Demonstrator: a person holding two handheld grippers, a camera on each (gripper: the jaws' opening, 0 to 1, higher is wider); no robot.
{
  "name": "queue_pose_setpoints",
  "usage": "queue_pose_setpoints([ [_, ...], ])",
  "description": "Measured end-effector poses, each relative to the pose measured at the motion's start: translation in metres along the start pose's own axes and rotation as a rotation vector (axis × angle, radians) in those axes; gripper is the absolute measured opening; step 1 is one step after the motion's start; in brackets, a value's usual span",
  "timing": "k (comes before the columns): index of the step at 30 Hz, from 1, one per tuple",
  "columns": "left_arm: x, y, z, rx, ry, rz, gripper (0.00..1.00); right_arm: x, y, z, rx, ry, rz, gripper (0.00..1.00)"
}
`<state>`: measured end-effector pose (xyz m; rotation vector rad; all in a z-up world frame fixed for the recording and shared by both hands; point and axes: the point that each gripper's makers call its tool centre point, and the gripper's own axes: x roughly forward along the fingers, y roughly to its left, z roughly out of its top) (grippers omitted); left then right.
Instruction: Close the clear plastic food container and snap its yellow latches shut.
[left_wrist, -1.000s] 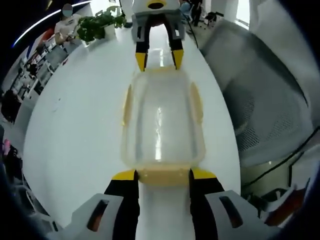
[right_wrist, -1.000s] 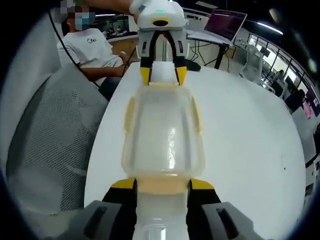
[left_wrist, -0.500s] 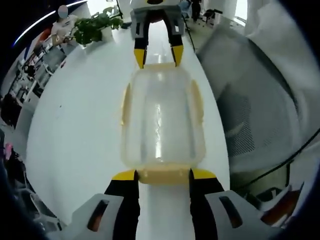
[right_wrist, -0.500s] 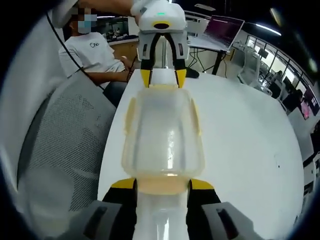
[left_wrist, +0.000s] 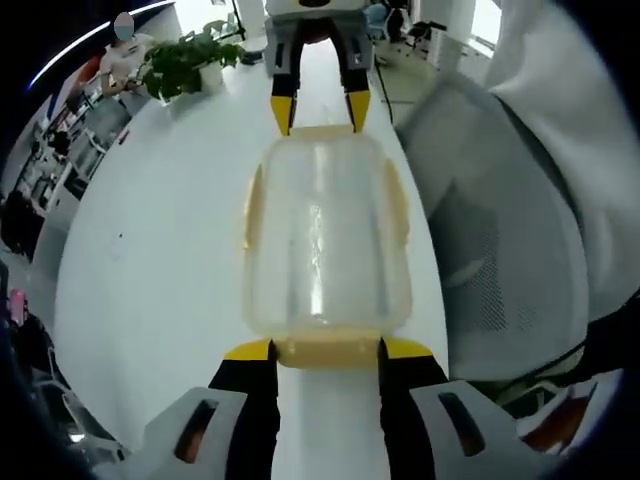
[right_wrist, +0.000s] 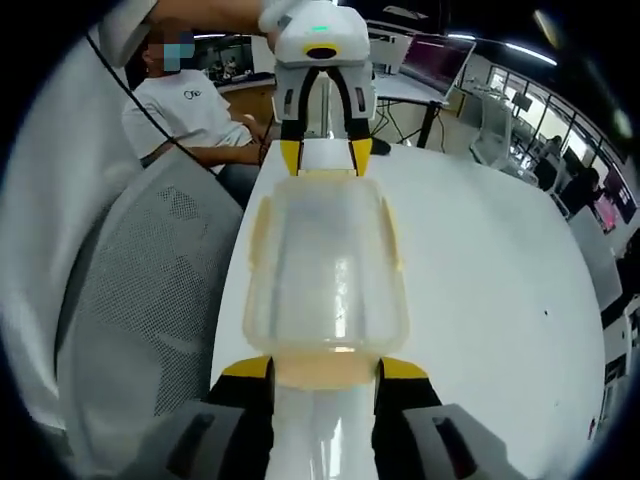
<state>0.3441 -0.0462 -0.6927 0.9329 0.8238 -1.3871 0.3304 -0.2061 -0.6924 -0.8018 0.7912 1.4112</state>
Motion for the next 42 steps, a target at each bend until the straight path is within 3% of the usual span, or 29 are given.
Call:
queue_pose_setpoints([
  [8, 0.005, 0.006, 0.029, 0.007, 0.008, 0.02, 0.36, -0.022, -0.004, -0.02, -0.011, -0.009, -0.019, 0.36],
  [23, 0.025, 0.011, 0.071, -0.018, 0.026, 0.034, 0.36, -0.045, -0.012, -0.058, -0.03, -0.001, -0.015, 0.37],
  [42, 0.062, 0.023, 0.106, -0.026, 0.056, 0.017, 0.36, -0.061, -0.022, -0.109, -0.018, 0.019, 0.004, 0.37],
])
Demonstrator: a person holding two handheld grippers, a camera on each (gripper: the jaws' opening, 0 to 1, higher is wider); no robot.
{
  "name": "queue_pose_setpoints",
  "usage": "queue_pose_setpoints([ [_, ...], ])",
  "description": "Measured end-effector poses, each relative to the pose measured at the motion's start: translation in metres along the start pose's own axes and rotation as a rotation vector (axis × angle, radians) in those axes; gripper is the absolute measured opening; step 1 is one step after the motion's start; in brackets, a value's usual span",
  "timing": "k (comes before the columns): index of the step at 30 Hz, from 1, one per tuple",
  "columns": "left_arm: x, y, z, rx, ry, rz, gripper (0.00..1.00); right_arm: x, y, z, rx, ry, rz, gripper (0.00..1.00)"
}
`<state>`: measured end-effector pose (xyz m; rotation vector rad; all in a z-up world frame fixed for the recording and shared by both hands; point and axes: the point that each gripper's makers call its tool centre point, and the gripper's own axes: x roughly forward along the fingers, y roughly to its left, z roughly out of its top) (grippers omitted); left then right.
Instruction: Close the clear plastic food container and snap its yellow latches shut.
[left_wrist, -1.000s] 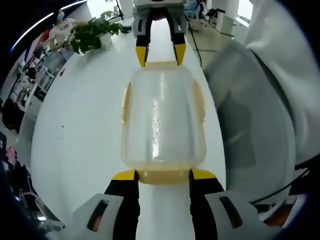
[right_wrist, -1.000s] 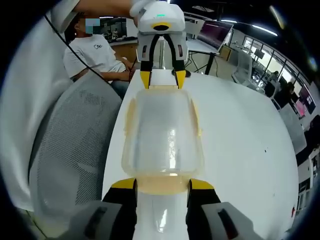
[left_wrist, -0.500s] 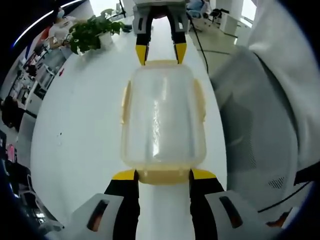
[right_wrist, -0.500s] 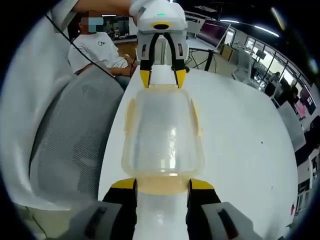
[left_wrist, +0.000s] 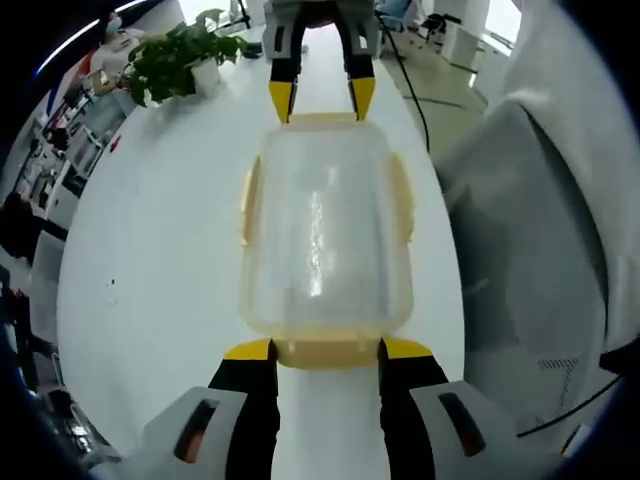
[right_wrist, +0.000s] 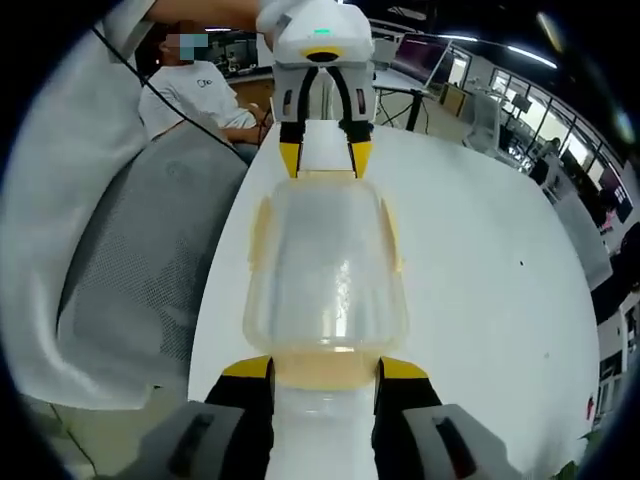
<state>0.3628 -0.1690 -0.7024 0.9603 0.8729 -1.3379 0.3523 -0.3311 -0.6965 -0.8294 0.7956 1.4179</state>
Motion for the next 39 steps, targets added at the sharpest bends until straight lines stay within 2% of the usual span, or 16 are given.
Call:
queue_pose_setpoints([
  [9, 0.016, 0.007, 0.016, -0.008, -0.004, 0.001, 0.37, -0.001, -0.009, -0.023, -0.003, 0.015, -0.001, 0.37],
  [17, 0.03, 0.006, 0.024, 0.003, 0.008, -0.011, 0.37, 0.002, -0.006, -0.039, 0.013, 0.02, 0.008, 0.37],
  [23, 0.039, 0.012, 0.03, 0.015, 0.011, -0.001, 0.37, 0.001, -0.012, -0.047, 0.006, 0.029, -0.007, 0.37],
  [39, 0.054, 0.011, 0.029, 0.006, 0.017, -0.016, 0.37, 0.011, -0.012, -0.06, 0.002, 0.056, -0.006, 0.37],
])
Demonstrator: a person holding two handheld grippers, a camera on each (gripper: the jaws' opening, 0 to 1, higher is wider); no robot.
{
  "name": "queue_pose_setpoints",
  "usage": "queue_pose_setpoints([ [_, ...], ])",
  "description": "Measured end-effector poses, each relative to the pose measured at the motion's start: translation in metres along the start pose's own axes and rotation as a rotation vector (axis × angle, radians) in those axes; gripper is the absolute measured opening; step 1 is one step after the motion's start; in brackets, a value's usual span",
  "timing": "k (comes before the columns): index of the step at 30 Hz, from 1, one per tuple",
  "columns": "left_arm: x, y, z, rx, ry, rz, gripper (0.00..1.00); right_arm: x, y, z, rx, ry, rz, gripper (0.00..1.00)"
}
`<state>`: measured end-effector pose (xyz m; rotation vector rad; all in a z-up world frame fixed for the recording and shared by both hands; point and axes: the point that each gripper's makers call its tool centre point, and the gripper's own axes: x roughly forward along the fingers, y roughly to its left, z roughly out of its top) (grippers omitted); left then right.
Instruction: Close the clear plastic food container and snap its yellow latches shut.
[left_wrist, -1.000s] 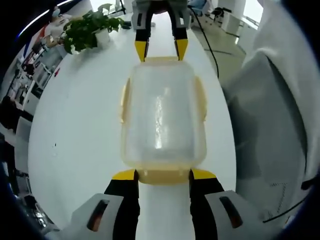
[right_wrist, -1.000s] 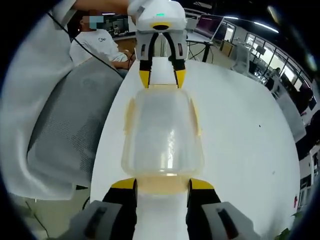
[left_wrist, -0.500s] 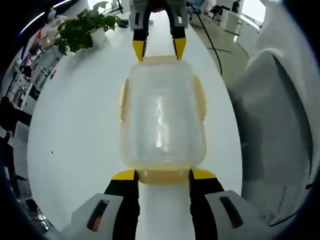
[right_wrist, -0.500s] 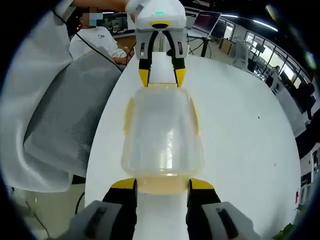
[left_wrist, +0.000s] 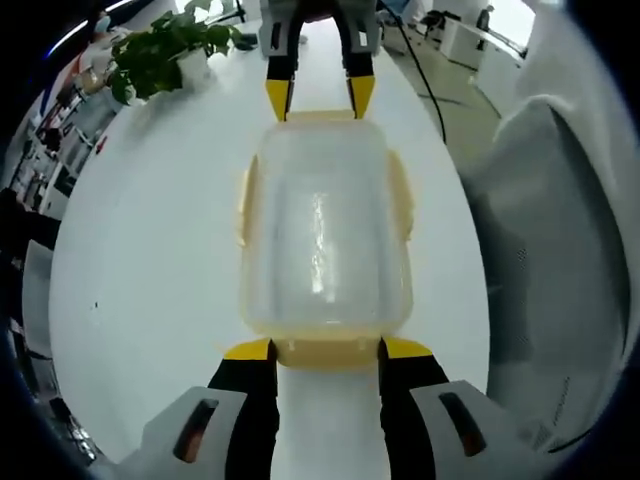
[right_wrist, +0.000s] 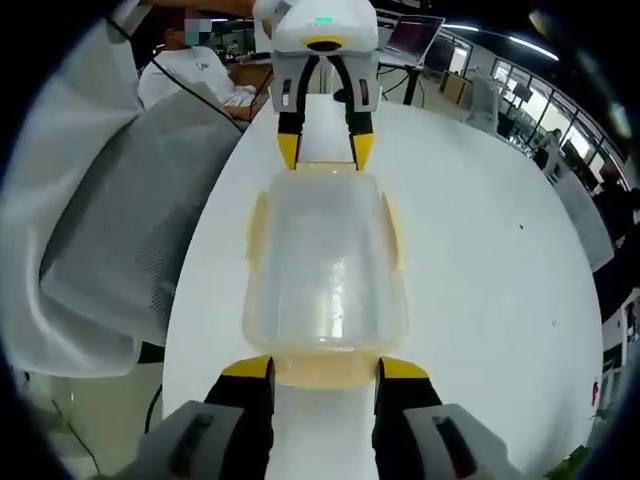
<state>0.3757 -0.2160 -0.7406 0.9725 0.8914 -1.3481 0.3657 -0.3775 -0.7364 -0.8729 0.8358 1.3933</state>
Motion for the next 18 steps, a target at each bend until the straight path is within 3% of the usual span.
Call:
queue_pose_setpoints([
  [18, 0.0011, -0.0016, -0.0055, -0.019, -0.003, -0.004, 0.37, 0.0086, -0.0033, 0.0002, -0.019, 0.027, 0.009, 0.37],
])
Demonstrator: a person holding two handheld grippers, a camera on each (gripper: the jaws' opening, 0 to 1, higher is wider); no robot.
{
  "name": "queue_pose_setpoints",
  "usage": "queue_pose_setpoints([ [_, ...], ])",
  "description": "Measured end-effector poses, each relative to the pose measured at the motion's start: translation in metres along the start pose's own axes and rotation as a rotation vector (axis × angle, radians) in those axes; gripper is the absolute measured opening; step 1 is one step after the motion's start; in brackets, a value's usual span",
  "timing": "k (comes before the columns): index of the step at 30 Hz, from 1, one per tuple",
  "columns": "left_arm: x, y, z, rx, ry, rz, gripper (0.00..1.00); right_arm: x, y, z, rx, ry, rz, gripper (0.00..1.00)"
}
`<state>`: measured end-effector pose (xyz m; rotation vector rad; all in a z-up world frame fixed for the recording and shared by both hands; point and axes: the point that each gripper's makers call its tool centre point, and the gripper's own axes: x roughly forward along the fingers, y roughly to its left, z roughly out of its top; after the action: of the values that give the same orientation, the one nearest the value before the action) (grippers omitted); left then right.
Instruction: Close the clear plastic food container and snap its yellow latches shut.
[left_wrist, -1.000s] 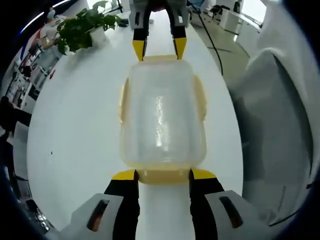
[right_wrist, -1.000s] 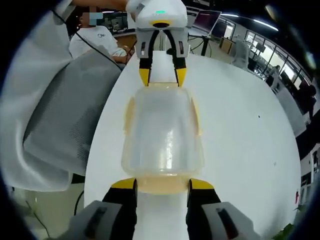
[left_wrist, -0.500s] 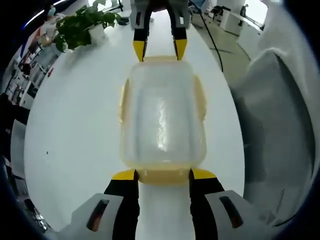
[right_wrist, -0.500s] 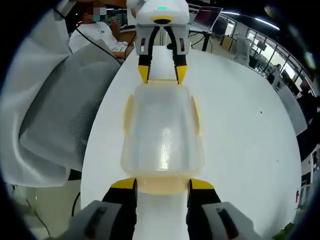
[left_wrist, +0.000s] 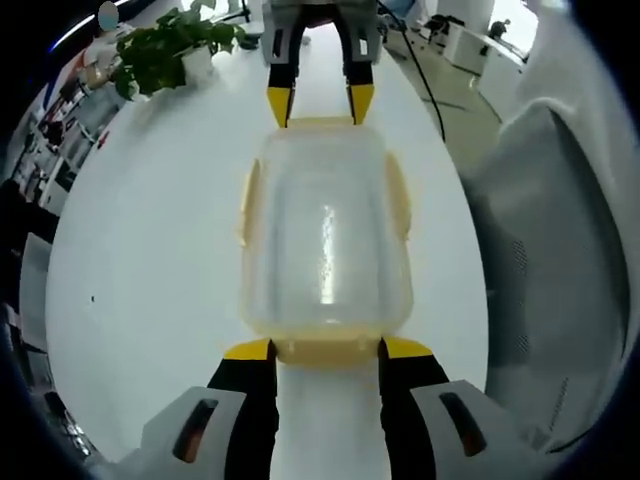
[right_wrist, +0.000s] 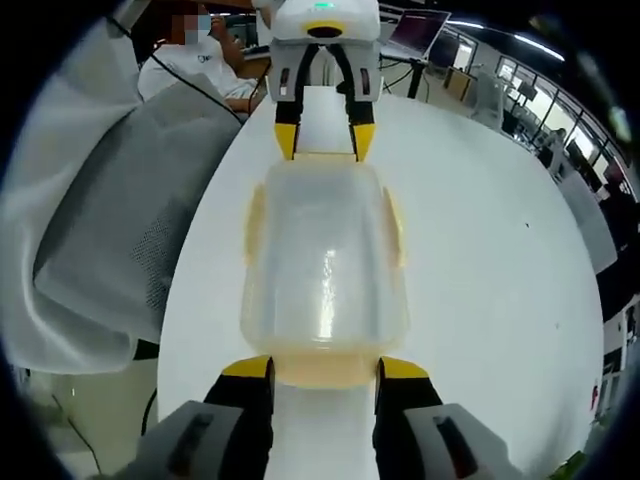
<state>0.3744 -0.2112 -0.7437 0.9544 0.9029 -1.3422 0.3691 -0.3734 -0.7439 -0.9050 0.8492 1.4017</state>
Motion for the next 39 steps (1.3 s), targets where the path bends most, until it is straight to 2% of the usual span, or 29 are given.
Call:
queue_pose_setpoints([
  [4, 0.0, 0.0, -0.001, 0.008, 0.001, 0.002, 0.37, 0.001, 0.003, 0.0, 0.023, -0.002, 0.018, 0.38],
  [13, 0.0, 0.0, 0.001, -0.025, -0.015, 0.007, 0.38, 0.0, -0.001, -0.004, -0.012, 0.033, -0.009, 0.39],
  [16, -0.001, 0.0, -0.001, -0.011, -0.017, 0.015, 0.39, 0.001, -0.001, -0.008, -0.025, 0.048, -0.018, 0.43],
  [18, -0.002, 0.003, -0.003, -0.035, -0.021, 0.033, 0.44, 0.0, 0.0, -0.011, -0.008, 0.05, -0.017, 0.47],
  [20, -0.004, 0.003, -0.003, -0.061, -0.036, 0.028, 0.48, -0.003, 0.001, -0.012, 0.006, 0.046, -0.014, 0.42],
  [23, -0.009, 0.003, -0.002, -0.093, -0.054, 0.026, 0.52, -0.006, 0.001, -0.009, 0.015, 0.035, -0.023, 0.44],
  [26, -0.012, 0.001, -0.001, -0.127, -0.064, 0.021, 0.55, -0.01, -0.001, -0.004, 0.046, 0.008, -0.027, 0.4],
  [28, -0.013, 0.0, 0.0, -0.166, -0.079, 0.021, 0.6, -0.011, -0.001, -0.005, 0.042, 0.017, -0.043, 0.4],
  [30, -0.014, -0.002, 0.002, -0.191, -0.093, 0.016, 0.6, -0.013, 0.001, -0.004, 0.044, 0.012, -0.045, 0.43],
  [34, -0.017, -0.003, 0.005, -0.266, -0.136, 0.018, 0.59, -0.017, 0.003, -0.002, 0.067, 0.0, -0.05, 0.37],
  [39, -0.021, 0.001, 0.008, -0.328, -0.177, 0.037, 0.63, -0.022, 0.003, 0.002, 0.101, -0.027, -0.067, 0.38],
])
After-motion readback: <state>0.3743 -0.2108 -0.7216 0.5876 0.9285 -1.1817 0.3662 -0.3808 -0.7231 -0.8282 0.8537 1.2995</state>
